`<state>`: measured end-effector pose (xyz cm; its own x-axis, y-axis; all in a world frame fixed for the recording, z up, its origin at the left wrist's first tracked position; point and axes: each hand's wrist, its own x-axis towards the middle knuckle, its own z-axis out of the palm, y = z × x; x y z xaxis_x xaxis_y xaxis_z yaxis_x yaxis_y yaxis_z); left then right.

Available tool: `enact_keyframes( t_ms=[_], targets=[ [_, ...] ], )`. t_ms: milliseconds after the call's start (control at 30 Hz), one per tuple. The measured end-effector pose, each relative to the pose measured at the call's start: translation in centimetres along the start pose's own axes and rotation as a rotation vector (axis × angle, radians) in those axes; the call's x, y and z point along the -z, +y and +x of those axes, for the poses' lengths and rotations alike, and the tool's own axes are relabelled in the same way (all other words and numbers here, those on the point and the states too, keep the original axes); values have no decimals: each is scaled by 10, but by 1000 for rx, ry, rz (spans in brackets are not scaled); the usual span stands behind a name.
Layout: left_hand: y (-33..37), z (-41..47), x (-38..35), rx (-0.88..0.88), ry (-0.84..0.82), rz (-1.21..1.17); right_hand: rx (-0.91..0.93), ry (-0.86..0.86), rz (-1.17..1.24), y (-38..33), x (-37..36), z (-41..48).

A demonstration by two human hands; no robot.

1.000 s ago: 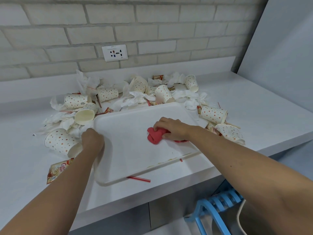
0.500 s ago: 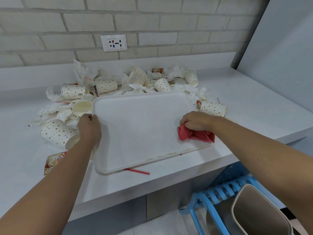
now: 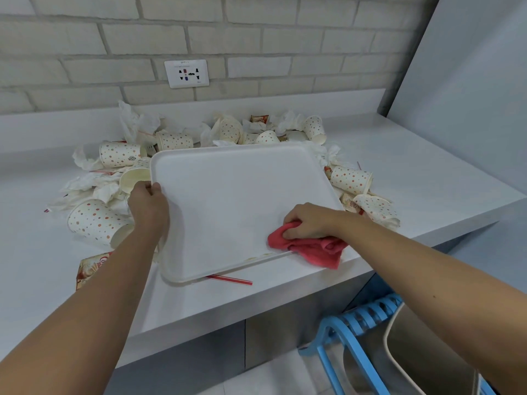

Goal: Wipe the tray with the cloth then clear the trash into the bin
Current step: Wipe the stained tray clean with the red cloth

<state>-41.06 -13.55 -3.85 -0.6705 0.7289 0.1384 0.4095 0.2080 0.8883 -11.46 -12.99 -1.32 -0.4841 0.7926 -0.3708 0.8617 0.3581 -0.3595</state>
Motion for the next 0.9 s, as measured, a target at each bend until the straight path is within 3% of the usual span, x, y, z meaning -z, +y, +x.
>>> enact_keyframes(
  t_ms=[133, 367, 767, 900],
  targets=[
    [5, -7, 4, -78, 22, -10, -8, 2, -50, -4, 5, -1],
    [14, -15, 8, -89, 56, -55, -265, 64, -212, 32, 25, -13],
    [14, -12, 11, -27, 67, -132, 20, 43, -186, -77, -29, 21],
    [13, -12, 13, -21, 58, -140, 22, 26, -146, -79, -28, 22]
  ],
)
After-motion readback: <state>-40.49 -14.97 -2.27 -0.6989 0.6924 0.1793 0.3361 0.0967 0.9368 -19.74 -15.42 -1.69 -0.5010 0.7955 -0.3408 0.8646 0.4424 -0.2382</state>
